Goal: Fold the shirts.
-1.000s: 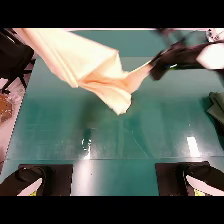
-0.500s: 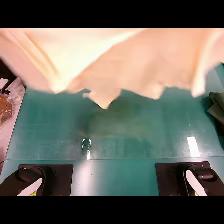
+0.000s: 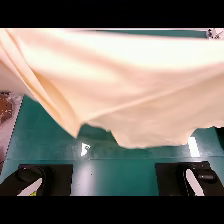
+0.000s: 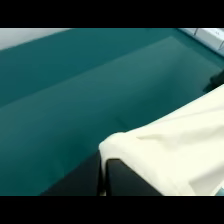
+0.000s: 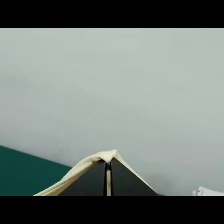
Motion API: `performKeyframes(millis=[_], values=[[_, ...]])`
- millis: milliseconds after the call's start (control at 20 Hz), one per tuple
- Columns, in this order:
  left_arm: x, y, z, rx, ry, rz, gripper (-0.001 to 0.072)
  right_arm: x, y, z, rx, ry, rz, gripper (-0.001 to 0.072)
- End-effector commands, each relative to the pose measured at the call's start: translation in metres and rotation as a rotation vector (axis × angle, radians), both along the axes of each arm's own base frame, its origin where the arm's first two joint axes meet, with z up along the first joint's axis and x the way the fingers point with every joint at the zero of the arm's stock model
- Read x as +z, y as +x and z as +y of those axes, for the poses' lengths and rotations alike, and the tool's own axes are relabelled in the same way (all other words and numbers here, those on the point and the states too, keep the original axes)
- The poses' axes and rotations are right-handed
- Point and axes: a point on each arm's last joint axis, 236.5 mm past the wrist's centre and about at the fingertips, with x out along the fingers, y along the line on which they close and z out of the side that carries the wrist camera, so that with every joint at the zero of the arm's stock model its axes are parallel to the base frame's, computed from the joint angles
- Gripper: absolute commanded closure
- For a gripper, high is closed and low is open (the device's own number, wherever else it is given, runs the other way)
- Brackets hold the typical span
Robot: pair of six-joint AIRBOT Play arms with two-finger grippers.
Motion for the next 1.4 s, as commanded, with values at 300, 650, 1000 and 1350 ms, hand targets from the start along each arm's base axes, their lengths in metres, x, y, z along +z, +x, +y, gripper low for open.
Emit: performKeyframes(millis=[300,650,1000,1350], values=[[-0.277,0.123,0.060,0.389,0.356,0.355,0.0683,-0.170,0.206,0.023,0.202,0.038,0.508,0.0692],[-0.375,0.141,0.090,0.543,0.387,0.316,0.0684,-0.322,0.302,0.052,0.343,0.233,0.780,0.0690],[-0.354,0.166,0.137,0.664,0.416,0.177,0.0417,-0.369,0.305,0.072,0.384,0.247,0.893,0.0109],[-0.366,0.093,0.286,1.048,0.489,0.559,0.0030,-0.317,0.259,0.024,0.352,0.297,0.905,0.0112]])
